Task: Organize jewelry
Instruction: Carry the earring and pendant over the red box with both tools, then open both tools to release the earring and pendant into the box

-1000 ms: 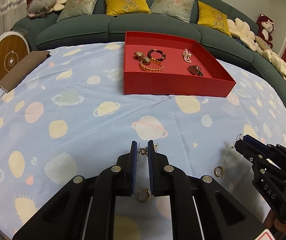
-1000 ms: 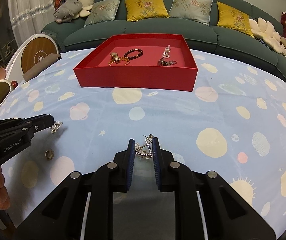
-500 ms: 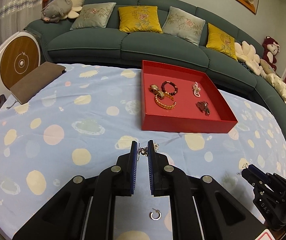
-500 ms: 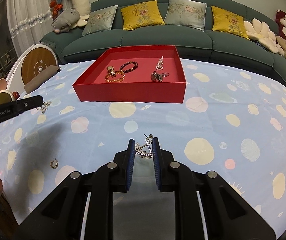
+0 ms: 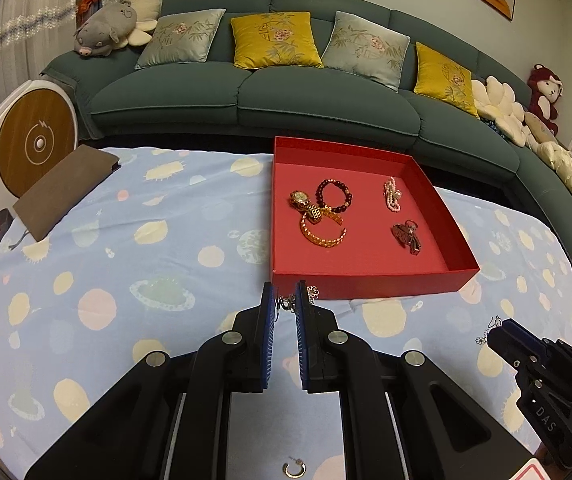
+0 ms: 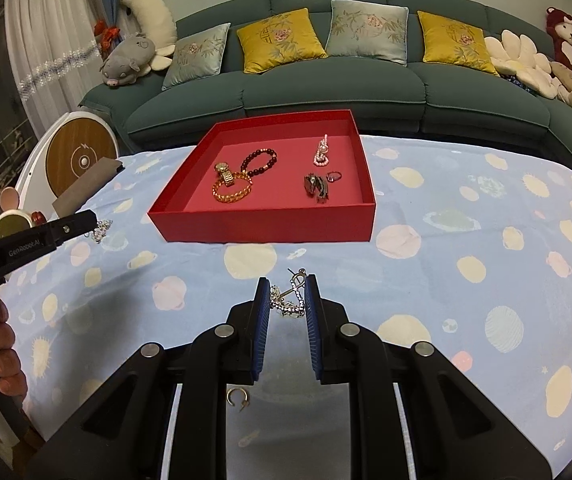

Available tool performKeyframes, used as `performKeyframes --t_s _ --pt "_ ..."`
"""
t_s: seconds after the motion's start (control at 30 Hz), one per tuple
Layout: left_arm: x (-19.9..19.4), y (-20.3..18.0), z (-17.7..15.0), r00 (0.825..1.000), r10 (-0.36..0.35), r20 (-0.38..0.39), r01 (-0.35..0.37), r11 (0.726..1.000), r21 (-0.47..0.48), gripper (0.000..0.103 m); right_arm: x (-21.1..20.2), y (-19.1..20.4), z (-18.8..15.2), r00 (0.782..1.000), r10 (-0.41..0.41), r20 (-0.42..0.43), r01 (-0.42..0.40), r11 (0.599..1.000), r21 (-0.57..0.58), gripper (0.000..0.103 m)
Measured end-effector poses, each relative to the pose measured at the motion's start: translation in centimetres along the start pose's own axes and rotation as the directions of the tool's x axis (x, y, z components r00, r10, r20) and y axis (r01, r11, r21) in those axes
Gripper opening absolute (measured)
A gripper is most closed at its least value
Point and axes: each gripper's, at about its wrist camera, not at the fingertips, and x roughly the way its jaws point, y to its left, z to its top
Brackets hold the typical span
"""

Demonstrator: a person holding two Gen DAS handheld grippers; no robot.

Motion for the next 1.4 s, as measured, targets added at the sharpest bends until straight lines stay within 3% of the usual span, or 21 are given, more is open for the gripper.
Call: performKeyframes --t_s 0.27,0.57,1.4 --pt "3.2 -2.3 4.9 0.999 0.012 0.032 -0.014 0.998 0.066 0.008 2.8 -0.2 5.3 1.0 -0.016 0.01 0.016 0.999 -0.044 0.017" --pt "8.3 -3.5 6.3 0.999 0.045 0.007 -0.045 0.994 0.099 0.008 8.0 -1.2 8.7 1.0 -0.022 0.01 0.023 1.0 -0.008 0.017" --pt "12.0 -3.7 5.8 0.995 0.086 -0.041 -0.08 0.988 0.131 0.008 11.8 -1.8 8.7 0.998 -0.049 -0.042 0.048 0.998 -0.032 0.017"
